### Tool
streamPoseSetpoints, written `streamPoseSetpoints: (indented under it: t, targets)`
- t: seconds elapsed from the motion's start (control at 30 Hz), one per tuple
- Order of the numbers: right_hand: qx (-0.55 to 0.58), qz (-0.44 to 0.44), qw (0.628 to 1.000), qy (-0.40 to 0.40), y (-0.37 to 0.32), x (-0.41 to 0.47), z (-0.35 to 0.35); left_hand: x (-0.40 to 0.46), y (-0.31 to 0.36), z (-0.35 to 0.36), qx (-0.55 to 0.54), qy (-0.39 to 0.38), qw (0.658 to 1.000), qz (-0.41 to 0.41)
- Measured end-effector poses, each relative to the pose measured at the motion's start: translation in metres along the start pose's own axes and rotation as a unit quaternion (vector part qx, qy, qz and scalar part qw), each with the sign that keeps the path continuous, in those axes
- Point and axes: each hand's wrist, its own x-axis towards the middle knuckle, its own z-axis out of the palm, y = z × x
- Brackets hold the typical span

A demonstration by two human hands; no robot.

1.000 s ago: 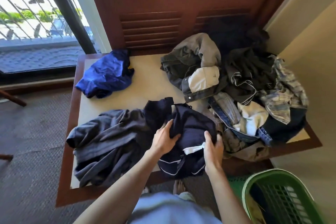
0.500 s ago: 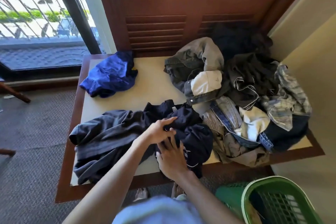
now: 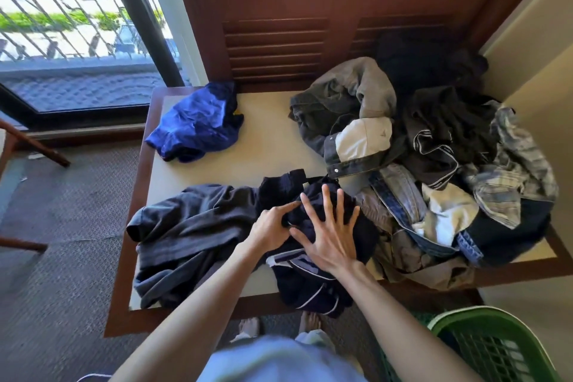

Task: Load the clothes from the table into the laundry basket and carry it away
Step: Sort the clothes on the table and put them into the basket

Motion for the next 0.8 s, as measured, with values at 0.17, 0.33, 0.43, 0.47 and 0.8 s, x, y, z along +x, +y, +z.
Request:
streamPoseSetpoints:
  t: [0.17,0.33,0.43,0.47,0.8]
  targets:
    - [0.007,0.014,0.996,-0.083,0.001,0.022,0.015,-0.028,-0.021,-0.025,-0.1,0.169,0.98,-0.018]
    - [0.039,0.047,0.99,-0.125,-0.007,0.038,0.021,-0.05,-0.075,-0.048,0.046,0.239,0.94,-0.238]
    - [0.016,0.056,0.991,-0.118,-0.013,0.047,0.03,-0.037,-0.094,-0.03,0.093,0.163,0.944,-0.273]
    - [-0.008,0.055,0.992,-0.112,-0.014,0.049,0.034,-0.033,-0.095,-0.025,0.114,0.162,0.941,-0.274]
    - [-0.068,0.037,0.997,0.019,-0.015,0.058,0.06,-0.014,-0.108,-0.026,0.225,0.231,0.925,-0.2]
